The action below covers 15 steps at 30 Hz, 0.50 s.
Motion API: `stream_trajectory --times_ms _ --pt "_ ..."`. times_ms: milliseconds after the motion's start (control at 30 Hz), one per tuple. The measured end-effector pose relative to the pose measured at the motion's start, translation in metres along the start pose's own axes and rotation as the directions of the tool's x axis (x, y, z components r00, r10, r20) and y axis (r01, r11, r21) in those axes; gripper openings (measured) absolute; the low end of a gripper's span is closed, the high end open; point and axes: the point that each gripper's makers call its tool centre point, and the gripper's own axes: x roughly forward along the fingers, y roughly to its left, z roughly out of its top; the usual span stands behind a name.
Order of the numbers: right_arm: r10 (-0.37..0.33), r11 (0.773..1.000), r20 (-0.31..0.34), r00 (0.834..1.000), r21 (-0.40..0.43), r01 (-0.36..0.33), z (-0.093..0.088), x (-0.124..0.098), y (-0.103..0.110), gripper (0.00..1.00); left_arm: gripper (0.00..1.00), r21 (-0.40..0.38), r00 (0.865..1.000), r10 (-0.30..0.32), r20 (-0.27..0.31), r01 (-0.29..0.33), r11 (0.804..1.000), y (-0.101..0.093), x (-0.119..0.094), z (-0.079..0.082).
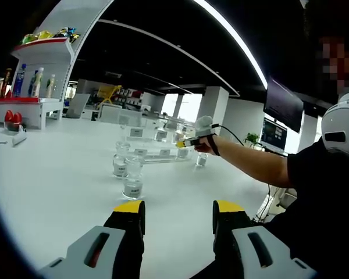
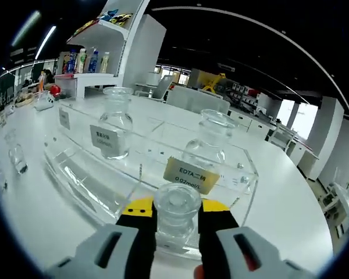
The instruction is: Identify the label on the chemical reagent bottle, grasp the chemical reagent bottle, and place it in the designated position on the reagent rack
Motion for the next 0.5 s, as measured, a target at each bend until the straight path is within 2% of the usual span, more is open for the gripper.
stream_trajectory --times_ms 500 --pt "0.000 1.000 0.007 1.000 0.026 0.000 0.002 0.007 -0.013 0.38 0.46 0.009 1.000 -0.013 -0.003 0.013 1.000 -0.007 0.003 0.005"
